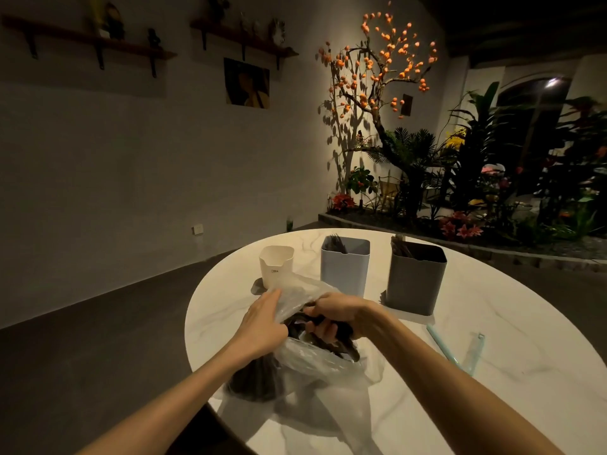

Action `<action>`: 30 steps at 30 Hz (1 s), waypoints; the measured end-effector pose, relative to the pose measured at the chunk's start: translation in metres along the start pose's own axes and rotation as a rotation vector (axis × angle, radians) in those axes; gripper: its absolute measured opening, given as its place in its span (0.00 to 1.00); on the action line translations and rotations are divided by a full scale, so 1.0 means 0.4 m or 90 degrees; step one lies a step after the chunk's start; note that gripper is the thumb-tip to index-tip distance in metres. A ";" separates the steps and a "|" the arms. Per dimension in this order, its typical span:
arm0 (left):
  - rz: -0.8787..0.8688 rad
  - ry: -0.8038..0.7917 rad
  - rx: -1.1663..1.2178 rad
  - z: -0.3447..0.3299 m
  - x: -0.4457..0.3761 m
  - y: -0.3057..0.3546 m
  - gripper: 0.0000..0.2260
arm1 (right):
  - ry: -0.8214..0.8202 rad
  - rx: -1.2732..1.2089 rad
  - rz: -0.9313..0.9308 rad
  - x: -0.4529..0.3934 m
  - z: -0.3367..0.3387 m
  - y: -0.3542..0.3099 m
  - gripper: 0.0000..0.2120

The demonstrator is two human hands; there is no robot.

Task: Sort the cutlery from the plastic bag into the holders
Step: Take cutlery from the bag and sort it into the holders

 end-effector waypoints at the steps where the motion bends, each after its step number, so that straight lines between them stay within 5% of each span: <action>1: 0.010 -0.003 0.017 -0.003 -0.004 0.003 0.30 | -0.010 0.017 0.011 0.025 0.017 -0.001 0.09; 11: -0.027 0.011 0.152 -0.073 -0.054 0.111 0.36 | 0.002 -0.008 0.144 0.160 0.149 0.031 0.09; 16: -0.044 0.053 0.198 -0.082 -0.070 0.143 0.31 | -0.038 0.083 0.168 0.247 0.253 0.027 0.10; 20: 0.003 0.060 0.237 -0.092 -0.099 0.148 0.26 | -0.108 0.012 0.215 0.307 0.347 0.040 0.09; 23: -0.014 -0.084 0.295 -0.116 -0.096 0.160 0.18 | -0.082 -0.120 0.269 0.309 0.385 0.057 0.09; 28: -0.037 -0.570 0.215 -0.183 -0.061 0.200 0.13 | 0.011 -0.251 0.305 0.239 0.372 0.088 0.08; 30: -0.078 -0.584 0.203 -0.202 -0.057 0.218 0.10 | 0.055 -0.258 0.319 0.198 0.352 0.100 0.09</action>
Point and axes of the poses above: each hand's wrist, its own x-axis away from the middle knuckle, its own z-axis out of the back of the hand, y = z × x, the point moved 1 cm from there along -x, towards the middle knuckle, and after that the axes turned 14 degrees about y, right-handed, at the moved point
